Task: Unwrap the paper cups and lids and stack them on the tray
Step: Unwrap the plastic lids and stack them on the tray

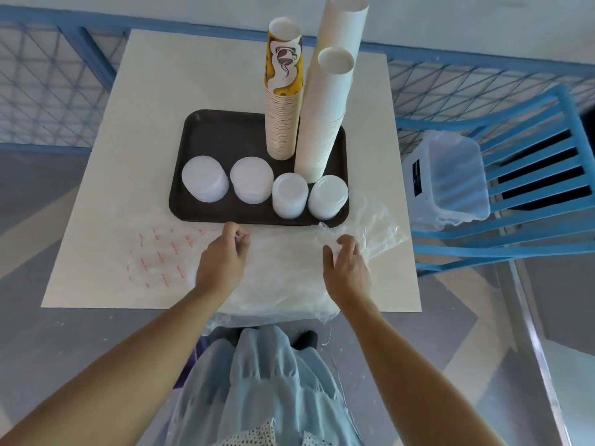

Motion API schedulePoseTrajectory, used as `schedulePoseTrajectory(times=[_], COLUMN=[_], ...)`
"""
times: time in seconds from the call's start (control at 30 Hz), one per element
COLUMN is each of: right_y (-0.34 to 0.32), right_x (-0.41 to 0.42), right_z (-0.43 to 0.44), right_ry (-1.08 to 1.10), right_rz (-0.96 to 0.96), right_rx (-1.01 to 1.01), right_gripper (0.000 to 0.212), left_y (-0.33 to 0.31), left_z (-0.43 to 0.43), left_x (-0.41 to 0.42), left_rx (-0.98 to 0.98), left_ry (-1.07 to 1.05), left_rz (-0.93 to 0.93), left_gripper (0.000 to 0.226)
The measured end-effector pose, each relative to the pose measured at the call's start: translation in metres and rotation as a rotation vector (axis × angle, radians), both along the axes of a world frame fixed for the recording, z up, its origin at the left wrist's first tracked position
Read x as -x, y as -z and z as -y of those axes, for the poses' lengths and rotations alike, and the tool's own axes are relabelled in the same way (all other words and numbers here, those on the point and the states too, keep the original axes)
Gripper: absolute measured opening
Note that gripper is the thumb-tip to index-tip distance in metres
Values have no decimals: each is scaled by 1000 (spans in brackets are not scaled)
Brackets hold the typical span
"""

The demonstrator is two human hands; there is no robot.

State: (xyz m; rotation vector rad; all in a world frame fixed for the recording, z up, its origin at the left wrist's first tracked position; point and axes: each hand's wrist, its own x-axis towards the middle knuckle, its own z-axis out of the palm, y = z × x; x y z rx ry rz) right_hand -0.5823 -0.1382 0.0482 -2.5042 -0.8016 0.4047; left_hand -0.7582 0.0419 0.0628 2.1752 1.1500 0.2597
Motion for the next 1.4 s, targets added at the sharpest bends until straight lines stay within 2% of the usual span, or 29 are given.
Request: schedulePoseTrajectory(times=[0.1, 0.2, 0.3, 0.33, 0.4, 0.47, 0.53, 0.57, 0.6, 0.67, 0.73, 0.8, 1.4], right_y=[11, 22, 41, 47, 53, 54, 53, 53, 54, 57, 60, 63, 58], right_x=[7, 10, 9, 9, 7, 6, 6, 7, 7, 6, 4, 2, 5], right_z=[7, 17, 27, 30, 34, 35, 32, 32, 32, 34, 36, 37, 34], right_ry=[-75, -333, -523, -547, -590, -614, -621, -629, -644, -663, -651, -627, -610], right_rz=[296, 418, 338, 303, 259, 247, 232, 227, 229, 243, 254, 250, 245], right_rx=[-98, -150, 84, 142, 201, 242, 298, 332, 364, 390, 355, 320, 363], right_gripper=[44, 37, 48, 54, 60, 63, 65, 67, 70, 76, 73, 67, 68], left_y=[11, 19, 19, 19, 14, 0, -12, -10, 0, 31, 59, 76, 78], left_z=[2, 5, 10, 12, 19, 37, 64, 78, 90, 102, 97, 86, 33], left_x=[-4, -7, -7, -7, -8, -21, -43, -53, -61, -69, -62, -51, 11], left_rx=[-29, -6, 31, -40, -353, -526, -475, -428, -409, -397, -343, -348, -444], left_ry=[-15, -54, -123, -143, -152, -56, 219, 360, 468, 553, 541, 529, 429], left_rz=[-53, -78, -58, -41, -28, 105, 214, 179, 86, -163, -331, -401, -410], left_gripper=[16, 21, 18, 19, 29, 34, 38, 42, 48, 60, 65, 65, 68])
